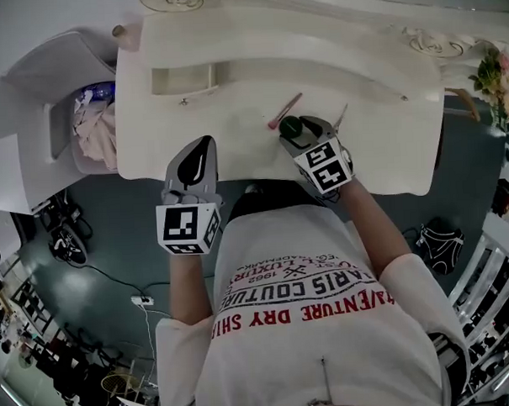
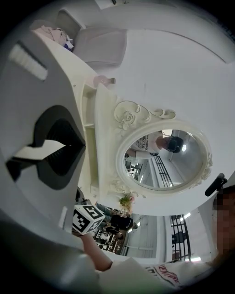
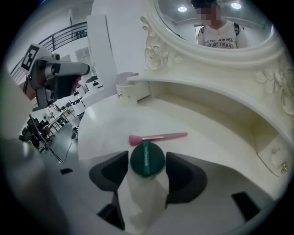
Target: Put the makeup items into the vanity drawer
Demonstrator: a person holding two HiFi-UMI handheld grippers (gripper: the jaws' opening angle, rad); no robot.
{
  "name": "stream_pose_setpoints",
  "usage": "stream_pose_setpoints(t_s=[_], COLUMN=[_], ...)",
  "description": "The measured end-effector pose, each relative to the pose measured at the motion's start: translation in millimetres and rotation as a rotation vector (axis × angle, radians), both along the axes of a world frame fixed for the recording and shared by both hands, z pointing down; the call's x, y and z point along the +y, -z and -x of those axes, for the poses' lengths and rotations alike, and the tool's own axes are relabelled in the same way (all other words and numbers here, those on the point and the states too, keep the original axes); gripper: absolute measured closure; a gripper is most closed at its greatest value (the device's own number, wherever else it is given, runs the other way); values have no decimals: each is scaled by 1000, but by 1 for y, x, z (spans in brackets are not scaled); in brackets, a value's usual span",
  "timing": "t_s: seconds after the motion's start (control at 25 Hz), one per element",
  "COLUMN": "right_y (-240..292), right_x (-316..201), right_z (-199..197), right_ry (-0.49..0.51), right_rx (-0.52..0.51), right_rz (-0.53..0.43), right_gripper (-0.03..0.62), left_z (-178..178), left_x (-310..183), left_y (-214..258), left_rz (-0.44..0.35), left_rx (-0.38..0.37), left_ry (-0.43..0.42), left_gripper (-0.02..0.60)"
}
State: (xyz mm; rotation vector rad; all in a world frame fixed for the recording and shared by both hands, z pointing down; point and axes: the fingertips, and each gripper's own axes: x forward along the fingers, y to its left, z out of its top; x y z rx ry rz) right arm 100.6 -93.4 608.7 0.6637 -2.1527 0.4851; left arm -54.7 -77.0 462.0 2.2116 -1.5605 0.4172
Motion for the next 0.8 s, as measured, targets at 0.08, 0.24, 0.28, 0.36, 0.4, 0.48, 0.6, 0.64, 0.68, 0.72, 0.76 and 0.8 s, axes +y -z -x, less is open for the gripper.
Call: stream_pose_setpoints(t_s=[0.08, 0.24, 0.28, 0.36, 0.4, 0.48, 0.6, 0.64, 0.68, 0.72, 0.76, 0.8], right_y=[-2, -1, -1, -2, -2, -2, 5, 10, 16, 23, 31, 39], right_x=[-2, -2, -1, -1, -1, 0, 0, -1, -3, -5, -8, -13], right_z=[-1, -1, -1, -1, -1, 0, 0, 1, 3, 6, 11, 17], right_ry=[17, 40, 38, 27, 21, 7, -27, -47, -73, -106, -138, -164], right_rx=[38, 88, 100, 124, 132, 142, 164, 165, 157, 140, 120, 103], right_rz=[-21, -26, -18, -8, -5, 2, -1, -5, -9, -12, -18, -30], right_gripper=[352, 379, 389, 447, 518, 539, 540, 540, 540, 540, 540, 540], left_z=[1, 0, 0, 0, 1, 3, 9, 12, 16, 20, 26, 33], left_x=[-2, -5, -5, -8, -11, -16, -24, -26, -28, -30, -32, -35], left_y=[-3, -4, -4, -2, -1, 3, 9, 12, 14, 17, 19, 21], left_rz=[8, 18, 19, 17, 13, 3, -9, -12, -17, -23, -29, -35], left_rx=[-1, 6, 5, 1, 1, 4, 4, 2, -1, -5, -12, -19], left_ry=[6, -5, -12, -29, -39, -65, -117, -137, -158, -178, -196, -210], left_gripper=[571, 571, 571, 571, 571, 571, 571, 571, 571, 571, 571, 571])
